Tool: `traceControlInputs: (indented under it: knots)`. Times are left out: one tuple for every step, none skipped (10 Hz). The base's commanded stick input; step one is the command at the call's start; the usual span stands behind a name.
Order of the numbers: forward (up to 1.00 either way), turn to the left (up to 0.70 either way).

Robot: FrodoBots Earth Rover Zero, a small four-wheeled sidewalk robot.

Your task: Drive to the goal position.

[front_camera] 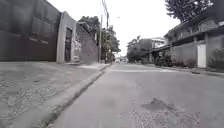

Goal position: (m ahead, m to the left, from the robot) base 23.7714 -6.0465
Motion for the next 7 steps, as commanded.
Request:
traceControlInputs:
  knots:
    - [1.0,0.0]
    - [1.0,0.0]
    - [1.0,0.0]
    - [1.0,0.0]
    - [1.0,0.0]
    - [1.0,0.0]
    - [1.0,0.0]
